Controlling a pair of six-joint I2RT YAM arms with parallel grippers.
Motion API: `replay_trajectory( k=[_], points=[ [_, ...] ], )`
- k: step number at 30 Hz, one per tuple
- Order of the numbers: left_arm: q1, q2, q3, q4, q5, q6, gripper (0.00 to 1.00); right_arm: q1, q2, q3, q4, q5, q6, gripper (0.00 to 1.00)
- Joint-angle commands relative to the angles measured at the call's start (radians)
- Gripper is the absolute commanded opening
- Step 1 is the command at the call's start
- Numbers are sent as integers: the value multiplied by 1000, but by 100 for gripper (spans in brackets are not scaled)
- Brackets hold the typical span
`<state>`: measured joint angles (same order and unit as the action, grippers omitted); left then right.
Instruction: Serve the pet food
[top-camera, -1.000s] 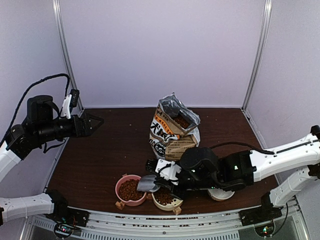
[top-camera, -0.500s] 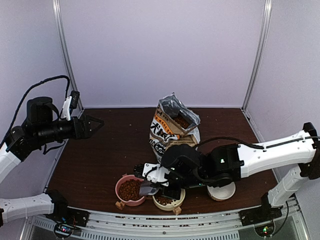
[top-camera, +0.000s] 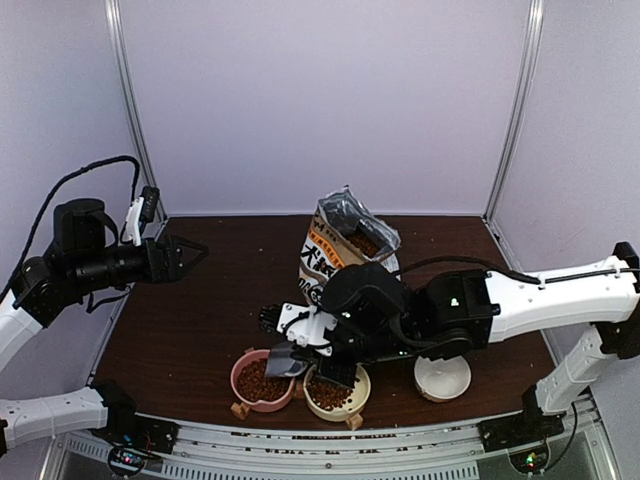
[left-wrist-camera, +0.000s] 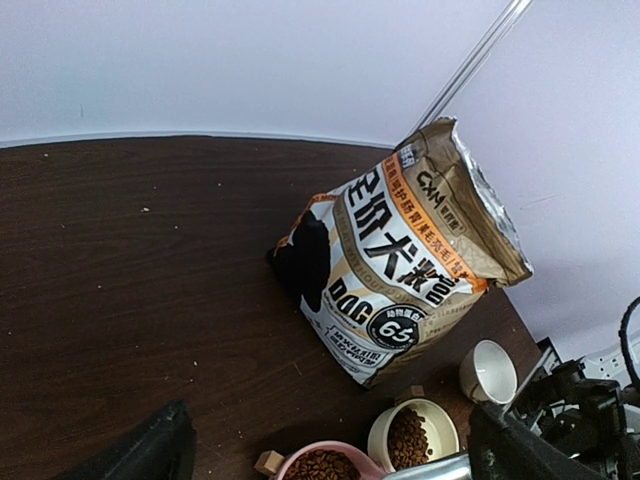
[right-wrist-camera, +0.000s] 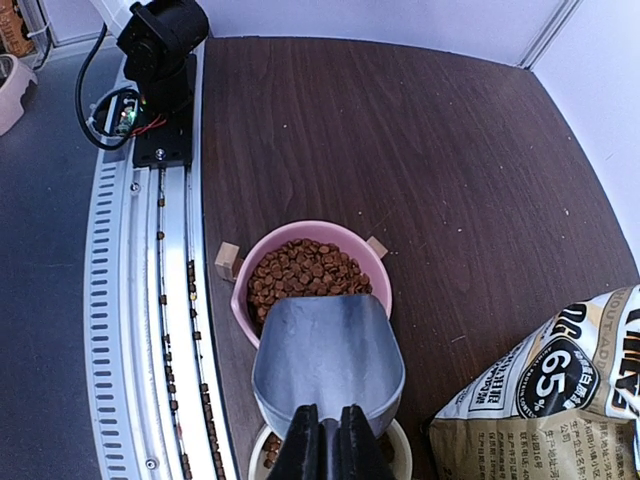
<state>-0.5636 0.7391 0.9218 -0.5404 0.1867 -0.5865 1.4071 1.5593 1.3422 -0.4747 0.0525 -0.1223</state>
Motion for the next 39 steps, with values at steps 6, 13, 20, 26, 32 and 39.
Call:
replay_trajectory(
  k=[6, 13, 20, 26, 32, 39],
  points=[
    [5, -27, 25, 79, 24, -46, 98, -4, -258, 51, 113, 94, 132, 0],
    [5, -32, 48, 52, 10, -67, 98, -31, -390, 65, 44, 374, 188, 0],
    [5, -32, 59, 49, 4, -83, 98, -195, -515, 37, -55, 532, 241, 0],
    [6, -33, 63, 37, -6, -84, 98, -447, -617, -65, -43, 493, 330, 0],
    [6, -36, 74, 21, -9, -87, 98, -685, -635, -282, 71, 329, 410, 0],
    [5, -52, 74, -4, -15, -78, 98, -825, -607, -555, 300, 193, 491, 0]
  ],
)
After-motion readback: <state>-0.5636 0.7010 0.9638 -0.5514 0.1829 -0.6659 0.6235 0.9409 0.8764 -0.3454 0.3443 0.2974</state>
